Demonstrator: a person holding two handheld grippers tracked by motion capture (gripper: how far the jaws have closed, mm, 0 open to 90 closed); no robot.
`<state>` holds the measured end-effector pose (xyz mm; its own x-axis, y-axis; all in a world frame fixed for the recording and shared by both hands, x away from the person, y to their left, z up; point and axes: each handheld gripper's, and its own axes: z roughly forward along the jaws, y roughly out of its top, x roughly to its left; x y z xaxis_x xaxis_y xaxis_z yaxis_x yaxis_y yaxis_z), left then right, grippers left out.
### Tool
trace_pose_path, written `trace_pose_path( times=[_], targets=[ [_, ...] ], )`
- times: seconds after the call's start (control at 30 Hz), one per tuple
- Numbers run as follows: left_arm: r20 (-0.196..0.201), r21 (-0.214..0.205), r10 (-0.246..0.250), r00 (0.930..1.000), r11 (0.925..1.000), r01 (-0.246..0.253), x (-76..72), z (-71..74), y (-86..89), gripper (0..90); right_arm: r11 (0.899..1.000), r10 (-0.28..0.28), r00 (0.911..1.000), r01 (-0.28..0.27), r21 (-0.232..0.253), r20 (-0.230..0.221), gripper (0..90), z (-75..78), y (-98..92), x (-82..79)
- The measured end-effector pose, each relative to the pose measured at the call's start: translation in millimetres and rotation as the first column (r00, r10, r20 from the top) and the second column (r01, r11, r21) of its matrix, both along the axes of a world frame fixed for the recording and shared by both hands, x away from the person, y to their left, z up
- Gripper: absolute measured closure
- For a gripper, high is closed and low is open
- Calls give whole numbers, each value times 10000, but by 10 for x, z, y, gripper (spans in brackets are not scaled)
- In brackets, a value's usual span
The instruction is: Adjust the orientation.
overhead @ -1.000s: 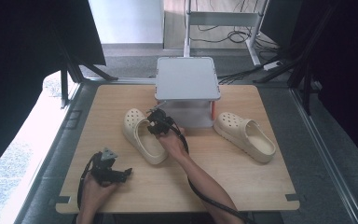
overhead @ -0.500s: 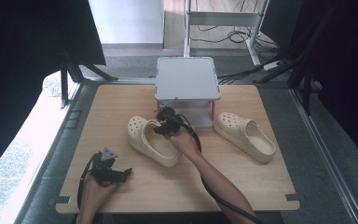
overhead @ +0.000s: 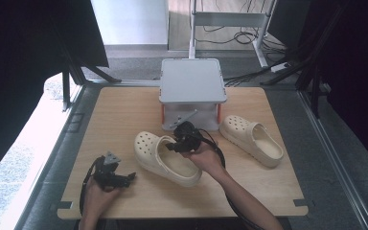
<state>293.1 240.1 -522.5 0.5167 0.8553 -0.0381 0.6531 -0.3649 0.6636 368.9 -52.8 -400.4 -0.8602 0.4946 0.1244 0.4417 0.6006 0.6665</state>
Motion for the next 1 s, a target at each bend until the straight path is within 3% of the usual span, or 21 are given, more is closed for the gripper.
trace_pose_path(
  times=[0.2,0.4,0.6,0.67,0.8,0.9,0.93,1.0],
  targets=[
    [-29,-30,16,10000,10000,-16,-1,1,-2,11,9997,176,9998,-177,139,42,771,-67,-127,-205],
    [-22,-22,28,10000,10000,-28,-1,1,-2,12,9991,195,9997,-190,390,-111,771,-320,-272,-459],
    [-10,0,25,10000,10000,-25,-1,1,-1,12,9994,308,9993,-305,134,-207,768,-554,-327,-561],
    [-9,1,25,10000,10000,-25,-1,1,-1,13,9992,336,9993,-332,223,-172,767,-580,-351,-559],
    [-8,2,26,10000,10000,-26,-1,1,-2,13,9987,501,9987,-502,-126,-7,751,-642,-393,-555],
    [-7,5,25,10000,10000,-25,-1,1,-2,13,9971,756,9968,-752,123,-268,636,-627,-410,-524],
    [-8,4,26,10000,10000,-26,-1,1,-2,13,9949,1005,9945,-1002,114,-300,527,-580,-414,-522],
    [-9,5,26,10000,10000,-26,-1,1,-1,12,9938,1115,9935,-1114,37,-247,456,-532,-425,-528]
  ],
)
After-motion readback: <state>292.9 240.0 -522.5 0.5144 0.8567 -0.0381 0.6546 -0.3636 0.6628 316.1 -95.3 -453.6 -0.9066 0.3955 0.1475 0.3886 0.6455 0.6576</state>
